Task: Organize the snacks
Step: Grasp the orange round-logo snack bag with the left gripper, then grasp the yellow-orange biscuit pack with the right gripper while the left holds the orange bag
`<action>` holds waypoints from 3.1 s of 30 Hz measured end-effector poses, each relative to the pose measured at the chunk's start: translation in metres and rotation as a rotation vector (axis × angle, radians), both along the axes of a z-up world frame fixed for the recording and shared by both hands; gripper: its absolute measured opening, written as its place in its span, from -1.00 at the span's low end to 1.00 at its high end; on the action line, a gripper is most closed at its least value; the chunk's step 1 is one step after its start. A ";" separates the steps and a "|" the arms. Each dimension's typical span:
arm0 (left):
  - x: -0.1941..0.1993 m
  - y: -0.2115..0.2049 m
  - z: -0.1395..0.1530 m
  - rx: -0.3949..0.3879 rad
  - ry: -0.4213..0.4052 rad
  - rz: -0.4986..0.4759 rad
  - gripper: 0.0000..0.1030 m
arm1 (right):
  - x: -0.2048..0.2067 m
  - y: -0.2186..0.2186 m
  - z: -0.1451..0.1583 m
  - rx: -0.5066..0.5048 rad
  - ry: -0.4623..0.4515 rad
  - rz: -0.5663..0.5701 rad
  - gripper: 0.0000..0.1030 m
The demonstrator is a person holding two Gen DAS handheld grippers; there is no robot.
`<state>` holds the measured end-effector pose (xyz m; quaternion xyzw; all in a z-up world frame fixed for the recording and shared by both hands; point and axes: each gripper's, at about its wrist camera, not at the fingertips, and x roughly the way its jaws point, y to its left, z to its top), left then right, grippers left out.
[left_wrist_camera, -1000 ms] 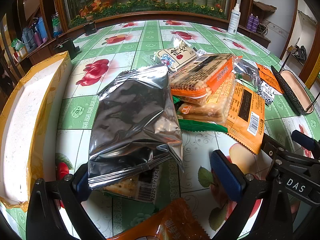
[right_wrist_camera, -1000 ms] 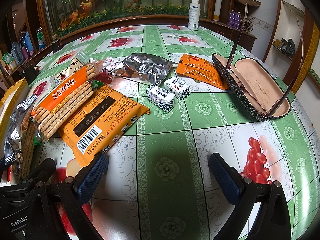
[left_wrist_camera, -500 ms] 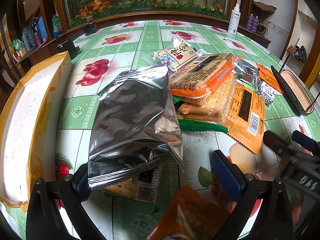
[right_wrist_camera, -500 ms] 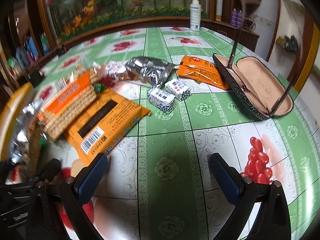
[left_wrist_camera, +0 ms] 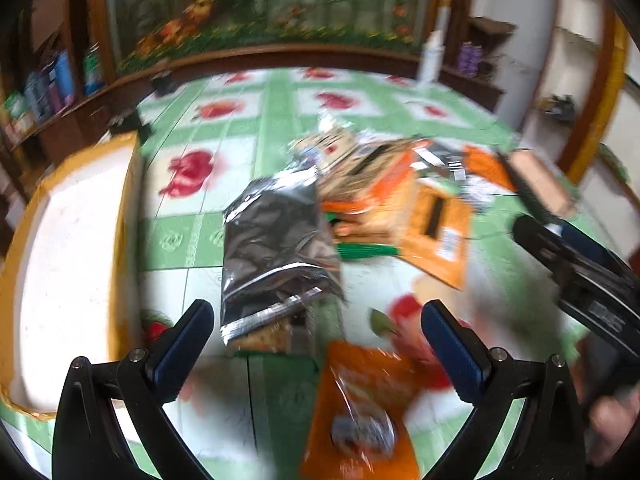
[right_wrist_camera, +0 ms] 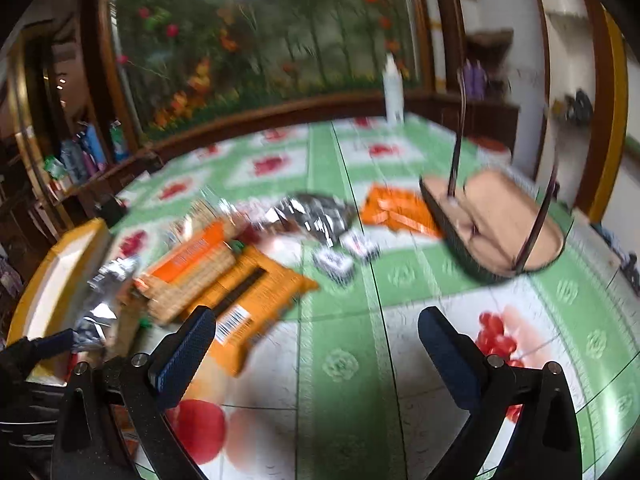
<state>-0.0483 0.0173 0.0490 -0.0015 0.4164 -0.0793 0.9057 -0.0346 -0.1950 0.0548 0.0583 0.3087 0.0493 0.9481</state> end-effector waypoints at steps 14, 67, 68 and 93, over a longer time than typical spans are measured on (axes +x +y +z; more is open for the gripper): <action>-0.018 -0.007 -0.033 0.001 0.136 -0.085 0.44 | -0.021 -0.008 0.011 0.168 -0.033 0.140 0.99; -0.029 0.023 -0.033 -0.087 0.074 -0.048 -0.05 | 0.056 0.075 -0.022 -0.021 0.327 0.673 0.68; -0.029 0.023 -0.033 -0.089 0.073 -0.047 -0.05 | 0.062 0.077 -0.028 -0.001 0.351 0.677 0.68; -0.030 0.023 -0.032 -0.082 0.071 -0.040 -0.05 | 0.014 0.100 -0.044 -0.242 0.349 0.502 0.68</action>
